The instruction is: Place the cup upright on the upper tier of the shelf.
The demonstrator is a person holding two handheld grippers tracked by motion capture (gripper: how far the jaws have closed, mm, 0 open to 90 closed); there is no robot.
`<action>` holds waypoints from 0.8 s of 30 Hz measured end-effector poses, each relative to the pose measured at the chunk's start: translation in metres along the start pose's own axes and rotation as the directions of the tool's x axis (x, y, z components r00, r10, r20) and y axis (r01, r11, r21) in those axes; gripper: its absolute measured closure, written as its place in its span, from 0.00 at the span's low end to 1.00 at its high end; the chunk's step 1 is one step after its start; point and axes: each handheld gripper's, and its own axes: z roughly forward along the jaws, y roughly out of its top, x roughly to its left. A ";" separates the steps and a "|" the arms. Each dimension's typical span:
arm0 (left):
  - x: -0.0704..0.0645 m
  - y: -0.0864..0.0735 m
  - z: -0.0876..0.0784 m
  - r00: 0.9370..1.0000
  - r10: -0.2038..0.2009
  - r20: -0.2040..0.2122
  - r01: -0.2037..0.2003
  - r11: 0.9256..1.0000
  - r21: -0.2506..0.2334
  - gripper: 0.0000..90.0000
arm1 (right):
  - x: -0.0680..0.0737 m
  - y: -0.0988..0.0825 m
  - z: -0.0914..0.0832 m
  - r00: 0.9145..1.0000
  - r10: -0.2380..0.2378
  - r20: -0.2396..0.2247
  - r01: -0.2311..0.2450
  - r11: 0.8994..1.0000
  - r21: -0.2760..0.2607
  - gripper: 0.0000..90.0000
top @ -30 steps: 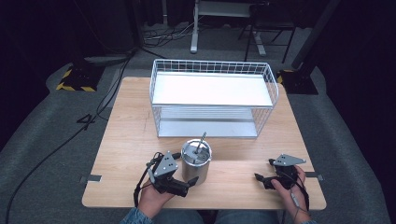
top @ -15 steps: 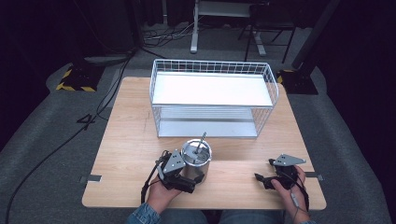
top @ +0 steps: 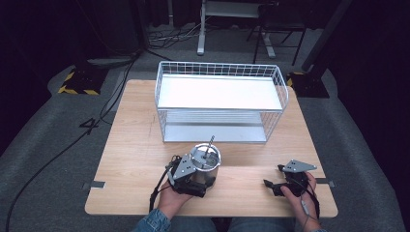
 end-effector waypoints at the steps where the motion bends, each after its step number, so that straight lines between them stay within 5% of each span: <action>1: 0.000 0.000 0.000 1.000 -0.001 0.000 0.001 1.000 0.003 0.03 | 0.000 0.000 0.000 1.000 0.000 0.000 0.000 1.000 0.000 0.14; 13: 0.004 0.008 -0.007 0.999 -0.036 -0.003 0.036 0.999 0.039 0.04 | 0.000 0.000 0.000 1.000 0.007 0.007 -0.007 1.000 0.000 0.14; 24: 0.006 0.032 -0.028 1.000 -0.021 -0.015 0.022 0.999 0.024 0.04 | 0.000 0.000 0.000 1.000 0.002 0.000 -0.002 1.000 -0.003 0.16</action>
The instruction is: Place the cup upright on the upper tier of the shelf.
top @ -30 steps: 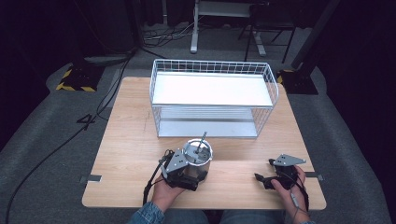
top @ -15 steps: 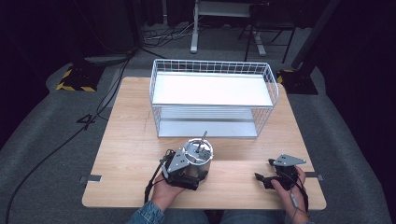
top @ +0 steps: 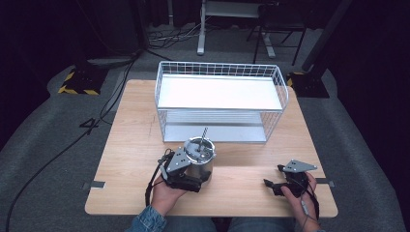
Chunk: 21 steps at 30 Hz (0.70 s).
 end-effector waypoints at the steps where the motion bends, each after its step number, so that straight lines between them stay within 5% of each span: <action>1: 0.000 0.003 -0.002 1.000 0.001 0.003 -0.001 1.000 -0.001 0.04 | 0.000 0.000 0.000 1.000 0.000 0.000 0.000 1.000 0.001 0.16; 21: 0.004 0.079 -0.039 0.999 0.026 0.028 -0.025 0.999 -0.044 0.04 | 0.000 0.000 0.000 1.000 0.004 0.004 -0.004 1.000 0.003 0.15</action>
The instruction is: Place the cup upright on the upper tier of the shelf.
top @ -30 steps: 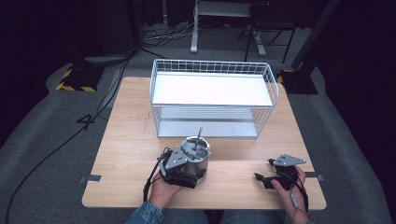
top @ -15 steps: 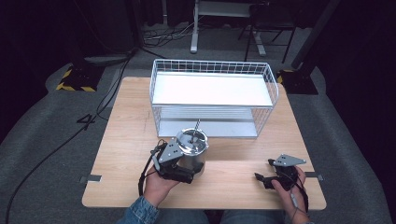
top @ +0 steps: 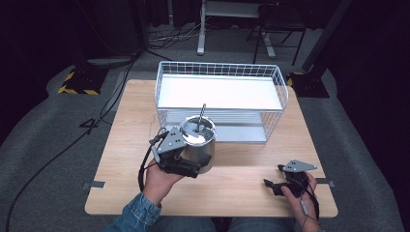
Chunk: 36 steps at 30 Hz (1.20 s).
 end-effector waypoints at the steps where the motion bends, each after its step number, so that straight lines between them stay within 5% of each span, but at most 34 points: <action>1: 0.001 0.005 -0.001 1.000 0.001 0.006 -0.001 1.000 -0.006 0.04 | 0.000 0.000 0.000 1.000 0.000 0.000 0.000 1.000 0.000 0.15; 13: 0.009 0.056 -0.003 0.998 0.021 0.054 -0.019 0.999 -0.031 0.04 | 0.000 0.000 0.000 1.000 0.000 0.000 0.000 1.000 0.000 0.15; 28: 0.025 0.112 0.005 0.999 0.041 0.019 -0.040 0.999 -0.030 0.04 | 0.000 0.000 0.000 1.000 -0.001 0.000 0.001 1.000 0.000 0.15; 36: 0.043 0.133 0.020 1.000 -0.011 -0.012 0.011 0.999 -0.042 0.04 | 0.000 0.000 0.000 1.000 -0.002 0.000 0.002 1.000 0.000 0.15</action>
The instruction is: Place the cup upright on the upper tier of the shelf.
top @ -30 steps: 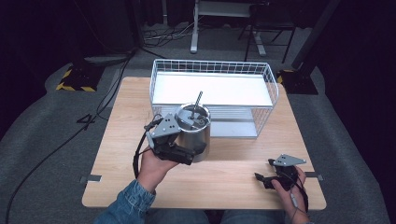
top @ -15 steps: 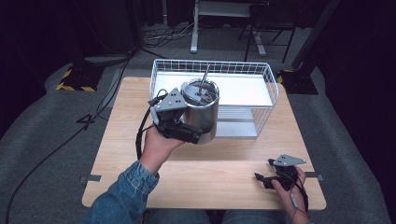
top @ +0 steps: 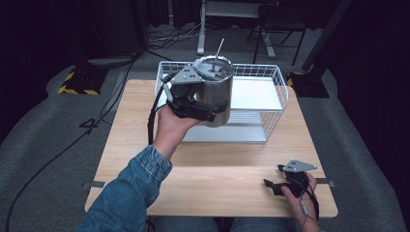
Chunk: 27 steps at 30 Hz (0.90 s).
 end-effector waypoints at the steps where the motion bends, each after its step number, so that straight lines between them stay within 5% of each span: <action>1: 0.002 0.001 0.002 1.000 -0.007 -0.004 0.007 1.000 -0.002 0.04 | 0.000 0.000 0.000 1.000 0.002 0.000 -0.002 1.000 0.001 0.15; 11: 0.024 0.013 0.025 0.996 -0.056 -0.069 0.055 0.998 -0.022 0.04 | 0.000 0.000 0.000 1.000 0.002 -0.007 -0.002 1.000 -0.001 0.15; 16: 0.028 0.016 0.038 0.993 -0.031 -0.112 0.030 0.999 -0.018 0.04 | 0.000 0.000 0.000 1.000 0.002 -0.008 -0.002 1.000 -0.001 0.15; 27: 0.043 0.023 0.067 0.986 -0.056 -0.155 0.054 0.998 -0.019 0.04 | 0.000 0.000 0.000 1.000 0.004 -0.008 -0.004 1.000 -0.003 0.15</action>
